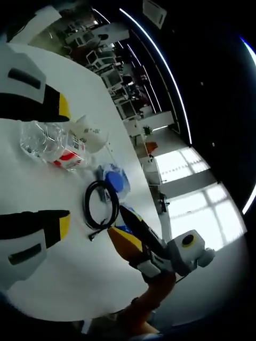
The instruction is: Arrange the tabletop items into an orderly group along one side of the table until the central work area is clear of visible clutter.
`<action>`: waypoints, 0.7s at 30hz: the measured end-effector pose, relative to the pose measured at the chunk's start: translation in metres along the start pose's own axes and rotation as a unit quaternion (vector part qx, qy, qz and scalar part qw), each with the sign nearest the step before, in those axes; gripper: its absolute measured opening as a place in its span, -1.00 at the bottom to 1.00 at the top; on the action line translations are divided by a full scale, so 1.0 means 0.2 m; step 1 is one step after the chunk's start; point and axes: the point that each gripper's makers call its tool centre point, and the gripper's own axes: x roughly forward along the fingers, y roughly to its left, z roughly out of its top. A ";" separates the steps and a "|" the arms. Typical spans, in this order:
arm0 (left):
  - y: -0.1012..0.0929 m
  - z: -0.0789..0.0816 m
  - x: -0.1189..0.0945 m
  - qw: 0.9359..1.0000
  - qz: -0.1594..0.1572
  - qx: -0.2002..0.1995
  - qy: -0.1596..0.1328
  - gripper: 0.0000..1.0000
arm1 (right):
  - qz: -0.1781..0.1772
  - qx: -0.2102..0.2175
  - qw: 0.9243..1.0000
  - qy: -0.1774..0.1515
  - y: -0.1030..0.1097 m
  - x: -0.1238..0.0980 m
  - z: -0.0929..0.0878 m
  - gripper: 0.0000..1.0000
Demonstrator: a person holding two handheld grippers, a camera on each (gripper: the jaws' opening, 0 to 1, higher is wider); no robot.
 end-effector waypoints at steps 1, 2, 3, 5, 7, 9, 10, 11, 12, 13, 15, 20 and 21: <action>0.00 0.00 0.00 1.000 0.000 0.001 0.002 0.32 | 0.001 0.004 1.000 -0.001 0.00 0.01 0.00 -0.10; 0.00 -0.01 0.01 1.000 -0.001 0.002 0.003 0.32 | 0.004 0.009 1.000 -0.003 0.00 0.01 0.01 -0.10; 0.00 -0.01 0.01 1.000 -0.001 0.002 0.004 0.32 | 0.005 0.014 1.000 -0.005 0.00 0.02 0.01 -0.10; 0.00 -0.01 0.02 1.000 -0.002 0.005 0.007 0.32 | 0.005 0.019 1.000 -0.005 -0.01 0.03 0.01 -0.11; 0.00 -0.01 0.02 1.000 -0.004 0.006 0.007 0.31 | 0.006 0.020 1.000 -0.003 0.00 0.04 0.00 -0.10; 0.00 -0.01 0.03 1.000 -0.004 0.007 0.009 0.31 | 0.007 0.016 1.000 0.000 0.00 0.04 0.00 -0.11; 0.00 -0.01 0.03 1.000 -0.004 0.008 0.009 0.31 | 0.008 0.016 1.000 0.000 0.00 0.04 0.00 -0.11; 0.00 -0.01 0.03 1.000 -0.004 0.008 0.010 0.31 | 0.010 0.017 1.000 0.000 0.00 0.04 0.00 -0.11; 0.00 -0.01 0.03 1.000 -0.004 0.008 0.010 0.31 | 0.011 0.018 1.000 -0.001 0.00 0.04 0.00 -0.11; 0.00 -0.01 0.04 1.000 -0.004 0.009 0.011 0.31 | 0.011 0.019 1.000 -0.001 0.00 0.05 0.00 -0.11; 0.00 -0.01 0.04 1.000 -0.005 0.009 0.011 0.31 | 0.011 0.020 1.000 0.000 0.00 0.05 0.00 -0.11; 0.00 -0.02 0.06 1.000 -0.006 0.012 0.015 0.31 | 0.008 0.025 1.000 0.003 -0.02 0.06 -0.01 -0.14; 0.01 -0.02 0.06 1.000 -0.005 0.013 0.015 0.31 | 0.008 0.029 1.000 0.004 -0.03 0.07 -0.01 -0.15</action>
